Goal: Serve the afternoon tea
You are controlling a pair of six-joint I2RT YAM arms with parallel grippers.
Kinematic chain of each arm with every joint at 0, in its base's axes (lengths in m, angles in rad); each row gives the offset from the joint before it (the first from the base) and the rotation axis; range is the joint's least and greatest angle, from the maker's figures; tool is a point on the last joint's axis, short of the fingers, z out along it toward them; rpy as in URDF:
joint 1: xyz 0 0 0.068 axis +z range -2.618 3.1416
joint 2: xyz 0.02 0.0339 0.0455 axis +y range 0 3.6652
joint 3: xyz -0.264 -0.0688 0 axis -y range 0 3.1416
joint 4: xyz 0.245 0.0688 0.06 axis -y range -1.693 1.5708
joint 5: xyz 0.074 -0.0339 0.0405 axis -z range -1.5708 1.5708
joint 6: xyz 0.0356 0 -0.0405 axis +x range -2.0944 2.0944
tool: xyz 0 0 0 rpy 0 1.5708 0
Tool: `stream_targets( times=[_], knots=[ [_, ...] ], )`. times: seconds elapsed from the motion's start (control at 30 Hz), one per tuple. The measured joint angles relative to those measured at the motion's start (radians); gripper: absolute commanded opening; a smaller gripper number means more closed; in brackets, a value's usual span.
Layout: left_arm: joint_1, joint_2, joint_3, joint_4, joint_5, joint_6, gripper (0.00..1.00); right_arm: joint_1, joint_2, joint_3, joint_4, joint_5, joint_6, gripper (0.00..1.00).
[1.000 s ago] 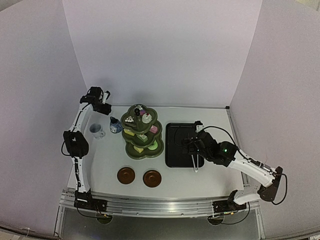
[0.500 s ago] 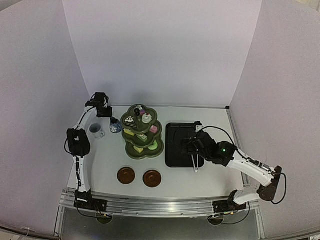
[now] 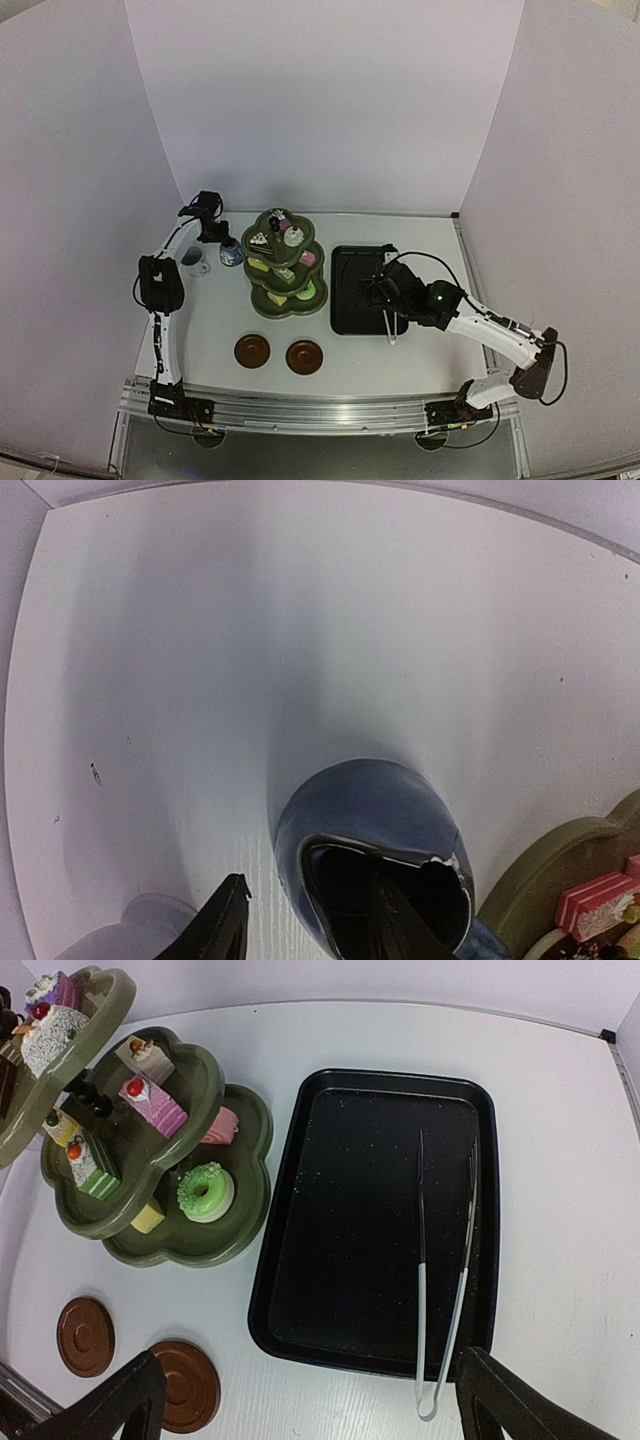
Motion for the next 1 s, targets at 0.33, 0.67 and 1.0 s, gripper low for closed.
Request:
stream_targets(
  times=[0.33, 0.67, 1.0],
  knots=[
    [-0.002, 0.006, 0.000, 0.010, -0.014, -0.023, 0.18, 0.000, 0.000, 0.000, 0.000, 0.000, 0.000, 0.98],
    [-0.008, 0.051, 0.016, 0.016, -0.019, -0.022, 0.11, 0.000, 0.000, 0.000, -0.003, 0.000, 0.001, 0.98],
    [-0.010, 0.055, 0.025, 0.002, -0.026, -0.031, 0.00, 0.000, -0.003, 0.000, -0.006, 0.000, 0.004, 0.98]
  ],
)
